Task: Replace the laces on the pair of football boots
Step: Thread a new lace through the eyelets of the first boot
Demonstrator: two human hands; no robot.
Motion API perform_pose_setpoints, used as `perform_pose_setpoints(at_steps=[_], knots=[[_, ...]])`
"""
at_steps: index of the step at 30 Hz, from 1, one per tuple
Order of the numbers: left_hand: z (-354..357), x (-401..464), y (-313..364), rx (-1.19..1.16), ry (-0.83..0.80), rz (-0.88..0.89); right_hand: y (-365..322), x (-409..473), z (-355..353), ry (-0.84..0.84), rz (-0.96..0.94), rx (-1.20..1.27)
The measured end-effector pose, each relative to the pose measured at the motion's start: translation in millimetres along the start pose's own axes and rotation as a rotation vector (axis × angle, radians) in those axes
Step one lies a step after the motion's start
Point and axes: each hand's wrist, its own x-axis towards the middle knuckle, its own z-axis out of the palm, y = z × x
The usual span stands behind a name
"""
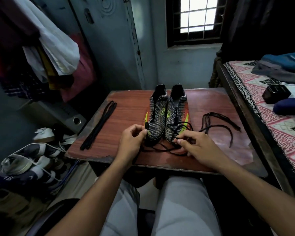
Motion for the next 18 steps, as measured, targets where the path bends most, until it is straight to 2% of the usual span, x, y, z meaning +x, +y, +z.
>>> perform_pose_setpoints(at_steps=[4, 6, 8, 12, 15, 18], knots=[[7, -13, 32, -0.341, -0.207, -0.022, -3, 0, 5, -0.016, 0.049, 0.25], [8, -17, 47, -0.424, -0.278, -0.021, -6, 0, 6, -0.024, 0.027, 0.246], [10, -17, 56, -0.482, -0.315, -0.03, -10, -2, 4, -0.039, 0.018, 0.239], [10, -17, 64, -0.449, -0.386, 0.026, -11, -1, -1, -0.107, 0.052, 0.217], [9, -14, 65, -0.436, -0.351, 0.055, -12, 0, -4, -0.158, 0.053, 0.115], [5, -6, 61, -0.407, -0.255, 0.084, -10, 2, -8, -0.089, 0.053, 0.061]])
